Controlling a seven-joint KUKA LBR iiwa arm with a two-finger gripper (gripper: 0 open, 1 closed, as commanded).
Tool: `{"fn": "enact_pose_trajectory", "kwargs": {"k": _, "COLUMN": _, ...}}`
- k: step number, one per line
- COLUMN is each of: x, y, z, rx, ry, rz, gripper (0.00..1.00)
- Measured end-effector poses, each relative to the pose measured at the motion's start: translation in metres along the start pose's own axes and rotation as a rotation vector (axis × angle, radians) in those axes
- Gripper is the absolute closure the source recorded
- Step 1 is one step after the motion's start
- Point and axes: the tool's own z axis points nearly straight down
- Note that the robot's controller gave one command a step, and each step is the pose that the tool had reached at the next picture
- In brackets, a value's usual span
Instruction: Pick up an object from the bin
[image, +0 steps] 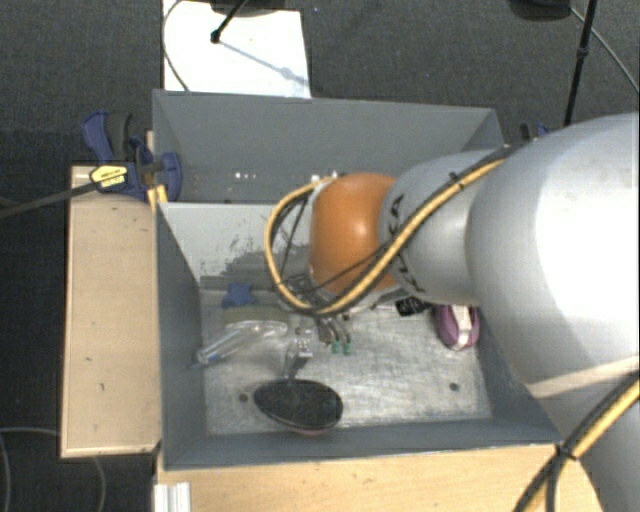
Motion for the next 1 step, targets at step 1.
{"fn": "enact_pose_trajectory", "kwargs": {"k": 1, "x": -0.0013, "y": 0.0009, "z": -0.0015, "rx": 0.000, "ry": 0.001, "rz": -0.001, "gripper": 0.00}}
